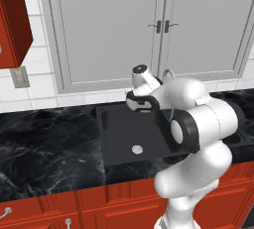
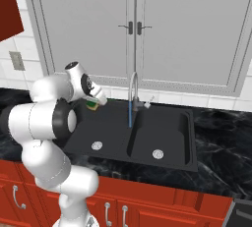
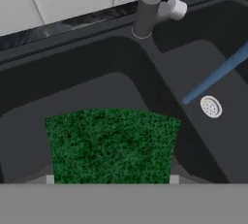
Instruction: Soak the sponge with water for a few seconds and then drop it inside the sink.
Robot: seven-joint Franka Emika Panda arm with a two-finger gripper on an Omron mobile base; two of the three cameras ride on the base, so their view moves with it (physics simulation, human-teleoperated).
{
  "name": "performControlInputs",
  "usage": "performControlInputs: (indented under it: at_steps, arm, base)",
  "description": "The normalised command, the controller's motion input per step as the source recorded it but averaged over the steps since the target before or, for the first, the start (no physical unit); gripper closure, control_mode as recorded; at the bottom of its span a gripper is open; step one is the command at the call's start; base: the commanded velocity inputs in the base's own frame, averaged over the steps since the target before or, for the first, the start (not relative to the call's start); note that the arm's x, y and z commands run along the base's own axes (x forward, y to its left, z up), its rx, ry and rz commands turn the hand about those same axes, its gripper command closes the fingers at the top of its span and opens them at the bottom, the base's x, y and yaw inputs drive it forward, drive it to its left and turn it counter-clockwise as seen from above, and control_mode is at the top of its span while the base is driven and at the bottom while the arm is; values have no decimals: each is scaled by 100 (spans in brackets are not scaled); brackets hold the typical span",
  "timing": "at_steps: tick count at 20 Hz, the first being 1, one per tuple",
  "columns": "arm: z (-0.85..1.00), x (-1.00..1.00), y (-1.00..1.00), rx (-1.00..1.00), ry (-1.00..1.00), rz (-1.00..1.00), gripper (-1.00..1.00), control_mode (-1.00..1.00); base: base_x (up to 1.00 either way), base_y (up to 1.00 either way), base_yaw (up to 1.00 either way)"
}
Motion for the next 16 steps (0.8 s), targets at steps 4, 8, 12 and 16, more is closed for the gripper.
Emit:
performControlInputs:
  at_steps: [4,8,12,16]
  arm:
    - [12,-14,0,2,3,25,100,-100]
    - [4,-13,0,3,5,22,100,-100]
    - [0,-14,0,3,5,21,100,-100]
    - [0,-17,6,8,7,20,100,-100]
  base:
    - [0,0,0]
    - [0,0,0]
    - [0,0,0]
    - [0,0,0]
